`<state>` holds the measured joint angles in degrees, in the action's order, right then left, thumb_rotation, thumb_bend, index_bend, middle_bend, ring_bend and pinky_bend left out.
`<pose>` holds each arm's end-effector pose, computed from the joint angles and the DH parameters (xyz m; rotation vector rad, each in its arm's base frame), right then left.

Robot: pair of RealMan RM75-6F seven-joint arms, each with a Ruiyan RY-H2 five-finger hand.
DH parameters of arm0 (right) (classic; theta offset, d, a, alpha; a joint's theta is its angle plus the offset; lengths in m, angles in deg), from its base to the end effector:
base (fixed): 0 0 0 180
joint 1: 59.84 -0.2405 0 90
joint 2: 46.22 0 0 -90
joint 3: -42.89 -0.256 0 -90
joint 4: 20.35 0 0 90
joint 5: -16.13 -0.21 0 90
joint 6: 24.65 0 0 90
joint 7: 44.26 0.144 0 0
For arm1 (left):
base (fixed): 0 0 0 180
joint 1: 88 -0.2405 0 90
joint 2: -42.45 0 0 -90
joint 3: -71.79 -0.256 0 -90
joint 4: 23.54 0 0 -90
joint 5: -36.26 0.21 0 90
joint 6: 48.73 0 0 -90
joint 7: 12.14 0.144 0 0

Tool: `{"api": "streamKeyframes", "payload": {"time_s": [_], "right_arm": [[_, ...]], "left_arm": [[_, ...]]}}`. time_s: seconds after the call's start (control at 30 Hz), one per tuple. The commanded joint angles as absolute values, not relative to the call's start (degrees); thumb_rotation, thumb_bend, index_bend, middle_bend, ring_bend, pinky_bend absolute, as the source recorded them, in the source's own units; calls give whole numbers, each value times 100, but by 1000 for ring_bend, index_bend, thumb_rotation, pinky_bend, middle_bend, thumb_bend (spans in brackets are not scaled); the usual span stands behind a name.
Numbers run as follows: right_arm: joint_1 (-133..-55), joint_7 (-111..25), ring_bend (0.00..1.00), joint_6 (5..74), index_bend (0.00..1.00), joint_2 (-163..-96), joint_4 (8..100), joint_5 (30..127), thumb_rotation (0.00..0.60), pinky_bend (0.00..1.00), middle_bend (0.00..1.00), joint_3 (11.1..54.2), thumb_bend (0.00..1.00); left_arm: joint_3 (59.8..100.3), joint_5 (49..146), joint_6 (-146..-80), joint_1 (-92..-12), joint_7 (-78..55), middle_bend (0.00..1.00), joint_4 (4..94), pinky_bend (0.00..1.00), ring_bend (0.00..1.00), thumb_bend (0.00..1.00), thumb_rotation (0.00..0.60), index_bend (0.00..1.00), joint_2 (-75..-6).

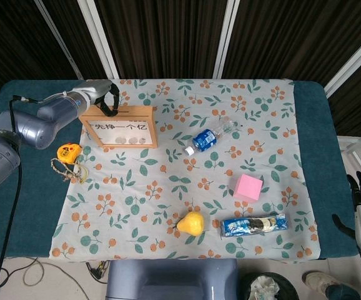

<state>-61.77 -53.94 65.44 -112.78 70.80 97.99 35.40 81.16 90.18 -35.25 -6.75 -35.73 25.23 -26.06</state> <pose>-0.3193 -0.1796 0.1747 1.2416 -0.7407 0.8126 -0.0642 0.5370 0.1556 -1.7685 -1.3775 -0.4926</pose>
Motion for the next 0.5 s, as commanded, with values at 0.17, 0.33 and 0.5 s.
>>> {"api": "streamKeyframes", "payload": {"time_s": [0.17, 0.33, 0.5], "right_arm": [[-6175, -5396, 0, 6549, 79, -11275, 7082, 9802, 600, 0, 0, 3539, 296], [-6173, -5393, 0, 6544, 79, -11274, 7088, 9790, 600, 0, 0, 3537, 296], [-6173, -5396, 0, 6543, 79, -11272, 7089, 9788, 600, 0, 0, 3535, 296]], "left_arm": [[8054, 9130, -3502, -641, -3631, 112, 2530, 0, 0, 645, 600, 650, -2609], [7996, 9204, -3491, -606, -3689, 108, 2520, 0, 0, 631, 600, 612, -2615], [7957, 9252, -3499, -576, -3757, 101, 2520, 0, 0, 627, 600, 579, -2628]]}}
